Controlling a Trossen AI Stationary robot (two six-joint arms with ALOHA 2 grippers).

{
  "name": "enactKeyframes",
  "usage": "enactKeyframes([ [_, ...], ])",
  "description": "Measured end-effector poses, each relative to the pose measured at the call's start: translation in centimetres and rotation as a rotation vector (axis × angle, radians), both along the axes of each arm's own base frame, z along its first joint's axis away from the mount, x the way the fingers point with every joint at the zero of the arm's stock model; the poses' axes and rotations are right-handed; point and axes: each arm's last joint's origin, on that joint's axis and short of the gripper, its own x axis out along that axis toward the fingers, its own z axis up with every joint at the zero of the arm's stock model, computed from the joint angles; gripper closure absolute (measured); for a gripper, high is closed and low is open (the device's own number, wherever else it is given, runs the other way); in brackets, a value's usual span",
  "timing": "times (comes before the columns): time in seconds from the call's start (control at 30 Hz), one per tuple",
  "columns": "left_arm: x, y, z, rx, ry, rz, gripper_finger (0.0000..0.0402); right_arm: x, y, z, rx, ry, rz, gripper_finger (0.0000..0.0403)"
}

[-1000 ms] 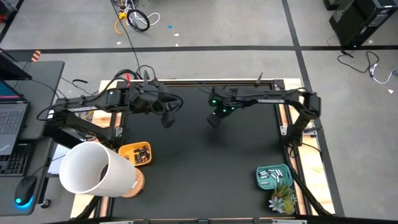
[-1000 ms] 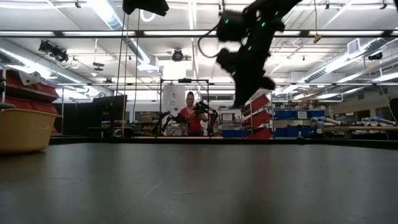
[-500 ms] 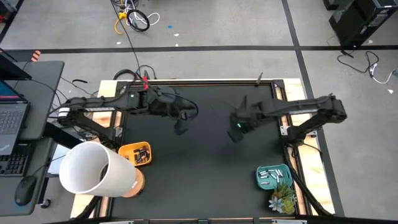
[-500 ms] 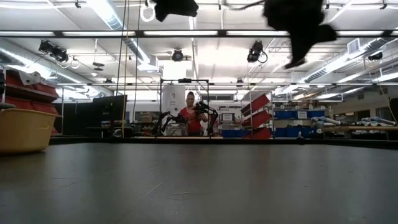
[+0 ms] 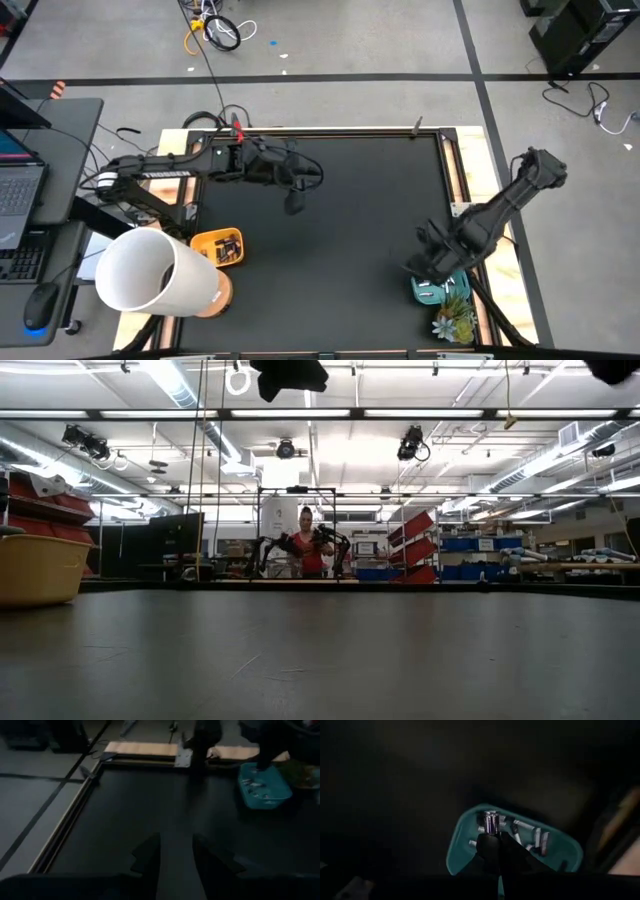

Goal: Sort batteries
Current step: Put the silver battery into the green bin, then return to Home Position

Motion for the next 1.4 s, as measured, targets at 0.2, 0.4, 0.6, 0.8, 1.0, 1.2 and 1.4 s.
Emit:
enactKeyframes([
  [0.2,-0.1,0.2,-0.2,-0.040,0.012,0.115,0.0273,-3.5,0.4,-4.1,0.057,-0.037,0.034,0.0403],
  [0.4,-0.3,0.3,-0.5,-0.106,0.028,0.198,0.0273,-5.9,0.6,-7.7,0.191,-0.093,0.099,0.0403],
  [0.6,-0.3,0.4,-0.5,-0.140,0.014,0.263,0.0273,-6.8,0.4,-11.3,0.321,-0.055,0.132,0.0403],
  [0.8,-0.3,0.4,-0.5,-0.149,0.011,0.268,0.0273,-6.9,0.3,-11.8,0.333,-0.050,0.127,0.0389],
  [1.0,-0.3,0.4,-0.5,-0.141,0.009,0.270,0.0273,-6.8,0.4,-11.5,0.340,-0.055,0.124,0.0337],
  [1.2,-0.4,0.4,-0.4,-0.126,0.010,0.263,0.0273,-6.6,0.7,-10.9,0.357,-0.074,0.117,0.0298],
  [1.4,-1.8,0.2,1.0,-0.117,-0.032,0.255,0.0277,-6.3,0.5,-7.7,0.265,-0.170,0.109,0.0298],
])
